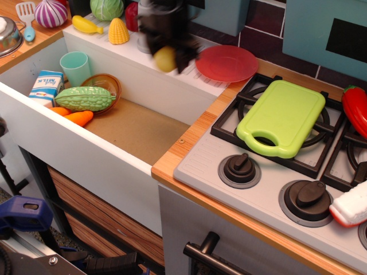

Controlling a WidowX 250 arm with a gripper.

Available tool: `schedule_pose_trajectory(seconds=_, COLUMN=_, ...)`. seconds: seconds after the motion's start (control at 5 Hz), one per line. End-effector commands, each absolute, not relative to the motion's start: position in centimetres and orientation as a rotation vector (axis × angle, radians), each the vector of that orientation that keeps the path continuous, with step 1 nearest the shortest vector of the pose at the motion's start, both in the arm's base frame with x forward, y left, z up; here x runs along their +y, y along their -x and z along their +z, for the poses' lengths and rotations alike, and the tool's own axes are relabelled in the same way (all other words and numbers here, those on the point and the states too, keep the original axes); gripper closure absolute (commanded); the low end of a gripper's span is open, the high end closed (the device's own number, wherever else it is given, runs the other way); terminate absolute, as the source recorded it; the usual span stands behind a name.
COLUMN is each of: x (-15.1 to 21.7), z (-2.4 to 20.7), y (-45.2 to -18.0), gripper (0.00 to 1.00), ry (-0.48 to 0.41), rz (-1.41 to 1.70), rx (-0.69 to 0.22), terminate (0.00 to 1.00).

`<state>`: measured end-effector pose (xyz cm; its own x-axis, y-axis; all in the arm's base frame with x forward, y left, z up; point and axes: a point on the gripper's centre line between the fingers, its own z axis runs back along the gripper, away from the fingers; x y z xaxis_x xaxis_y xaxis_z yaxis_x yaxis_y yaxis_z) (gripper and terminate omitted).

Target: Put potato on plate

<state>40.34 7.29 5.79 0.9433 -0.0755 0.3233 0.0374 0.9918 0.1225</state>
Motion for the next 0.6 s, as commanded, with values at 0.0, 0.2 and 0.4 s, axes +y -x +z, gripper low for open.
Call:
schedule_pose_trajectory(seconds=0.0, x=4.6, z=9.0, y=-44.5, gripper=1.0, ry=-0.103, rz=-0.133, rx=-0.452, terminate=0.0)
schedule_pose_trajectory(seconds=0.2, x=4.6, z=8.9, y=-46.1, gripper=0.0, ry=-0.081, rz=-0.223, rx=-0.499, terminate=0.0)
schedule_pose_trajectory(seconds=0.4, x=4.6, z=8.9, y=-46.1, gripper=0.0, ry=-0.081, rz=-0.223, rx=-0.499, terminate=0.0)
